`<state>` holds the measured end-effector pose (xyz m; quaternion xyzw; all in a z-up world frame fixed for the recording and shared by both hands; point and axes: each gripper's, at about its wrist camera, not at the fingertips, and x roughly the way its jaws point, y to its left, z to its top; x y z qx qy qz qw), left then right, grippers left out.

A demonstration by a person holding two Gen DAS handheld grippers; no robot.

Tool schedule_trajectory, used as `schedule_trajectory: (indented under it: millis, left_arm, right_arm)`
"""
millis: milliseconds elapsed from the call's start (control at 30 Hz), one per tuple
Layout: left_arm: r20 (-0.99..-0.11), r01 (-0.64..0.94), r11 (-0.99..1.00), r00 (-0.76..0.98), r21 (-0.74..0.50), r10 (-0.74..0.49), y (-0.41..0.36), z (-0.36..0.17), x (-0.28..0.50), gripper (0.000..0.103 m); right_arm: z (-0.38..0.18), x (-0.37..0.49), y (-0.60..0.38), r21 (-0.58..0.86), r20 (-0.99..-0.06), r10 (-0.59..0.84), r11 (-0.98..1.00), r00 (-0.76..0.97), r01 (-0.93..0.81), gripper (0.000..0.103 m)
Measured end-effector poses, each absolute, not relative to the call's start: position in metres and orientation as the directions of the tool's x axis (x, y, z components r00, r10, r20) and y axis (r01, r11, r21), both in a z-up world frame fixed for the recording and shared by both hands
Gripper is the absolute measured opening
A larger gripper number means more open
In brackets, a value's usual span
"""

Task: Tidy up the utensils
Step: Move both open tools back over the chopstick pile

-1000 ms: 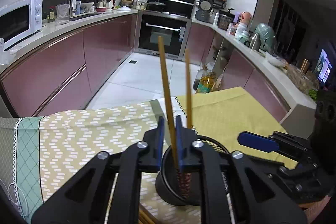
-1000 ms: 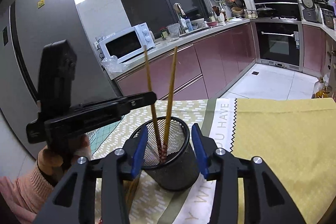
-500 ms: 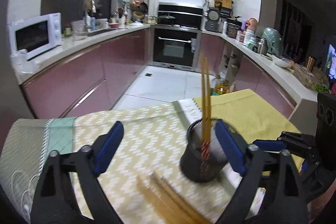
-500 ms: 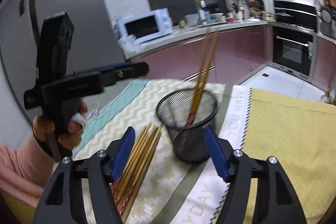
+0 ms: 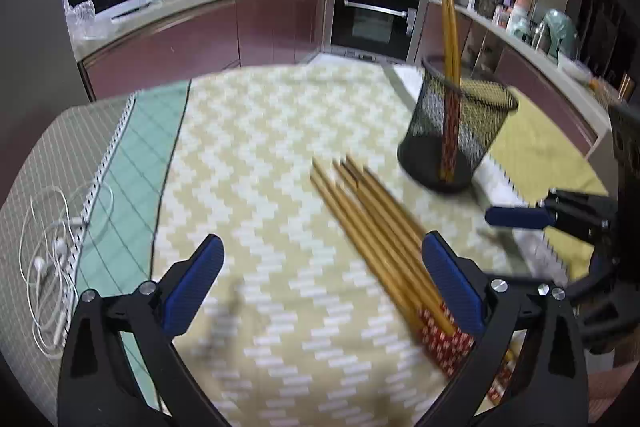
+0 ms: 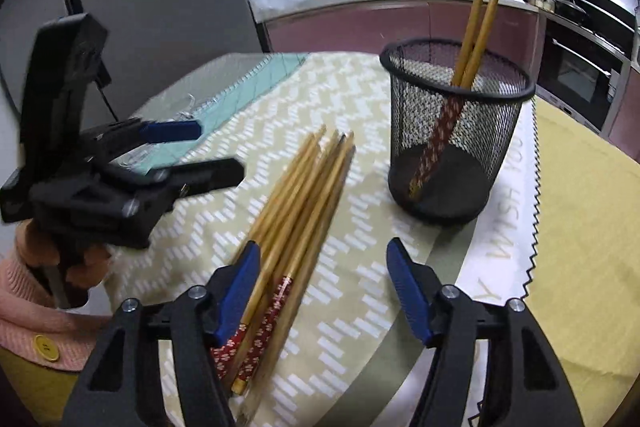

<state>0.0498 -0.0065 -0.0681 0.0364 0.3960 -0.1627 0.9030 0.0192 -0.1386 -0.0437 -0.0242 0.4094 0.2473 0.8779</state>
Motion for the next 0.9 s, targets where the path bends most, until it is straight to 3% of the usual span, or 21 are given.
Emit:
schedule_trajectory:
  millis: [133,367,900]
  left_arm:
    - [-0.760,0.335,0.942,0.605,-0.025,-0.236,-0.017,-0.082,0.044,0.087]
    - [-0.783,0.365,0.931,0.573,-0.019,-0.241,-0.029,-0.090,0.042,0.080]
    - [-0.796,0.386,0.920,0.534,-0.069,-0.284,-0.023,-0.093,0.044,0.062]
  right_arm:
    - [-0.050,0.022,-0.136,0.160,-0.749,0.391,0.890,0.535,-0.427,0.051]
    - [-0.054,0.024,-0.136,0.146,-0.764,0.361,0.904,0.534,-0.403,0.043]
    - [-0.056,0.025,-0.132,0.115,-0.775,0.340,0.905,0.533,-0.410,0.039]
